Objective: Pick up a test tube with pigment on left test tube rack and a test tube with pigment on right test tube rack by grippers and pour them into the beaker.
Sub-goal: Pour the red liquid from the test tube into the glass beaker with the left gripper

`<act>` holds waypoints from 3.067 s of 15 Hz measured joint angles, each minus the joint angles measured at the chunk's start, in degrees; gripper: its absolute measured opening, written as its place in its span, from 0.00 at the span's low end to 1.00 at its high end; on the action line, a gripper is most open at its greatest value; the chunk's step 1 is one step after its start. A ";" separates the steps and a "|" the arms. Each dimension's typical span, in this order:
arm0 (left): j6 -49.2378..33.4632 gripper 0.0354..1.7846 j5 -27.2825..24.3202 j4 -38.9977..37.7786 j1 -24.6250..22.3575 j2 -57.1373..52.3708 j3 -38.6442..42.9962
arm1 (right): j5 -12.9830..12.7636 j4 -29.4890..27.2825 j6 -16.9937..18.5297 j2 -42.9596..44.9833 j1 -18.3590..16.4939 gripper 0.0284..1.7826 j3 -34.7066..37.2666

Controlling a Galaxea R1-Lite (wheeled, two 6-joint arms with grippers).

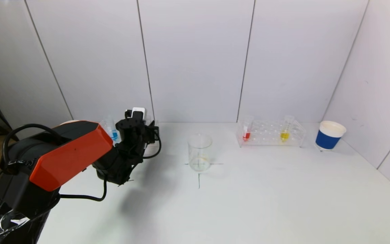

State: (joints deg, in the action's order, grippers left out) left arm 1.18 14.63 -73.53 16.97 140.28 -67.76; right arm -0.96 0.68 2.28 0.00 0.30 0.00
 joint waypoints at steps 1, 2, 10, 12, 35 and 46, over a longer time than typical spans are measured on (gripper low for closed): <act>0.02 0.24 0.00 -0.02 0.00 0.00 0.00 | 0.00 0.00 0.00 0.00 0.00 1.00 0.00; 0.02 0.24 -0.05 -0.02 0.00 0.00 0.00 | 0.00 0.00 0.00 0.00 0.00 1.00 0.00; -0.02 0.24 0.02 0.11 -0.09 -1.08 0.15 | 0.00 0.02 0.00 0.00 0.02 1.00 0.00; -0.04 0.24 0.02 0.38 -0.13 -1.83 0.28 | 0.00 0.02 -0.02 0.00 0.00 1.00 0.00; 0.13 0.24 -5.21 45.14 2.45 -17.90 -26.81 | 0.00 0.00 0.00 0.00 0.02 1.00 0.00; 11.96 0.24 -39.68 58.23 2.46 -16.41 -38.52 | 0.00 0.02 0.00 0.00 0.02 1.00 0.00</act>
State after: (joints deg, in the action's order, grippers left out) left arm 13.14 -25.05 -15.30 19.43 123.87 -106.28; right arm -0.96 0.71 2.28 0.00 0.33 0.00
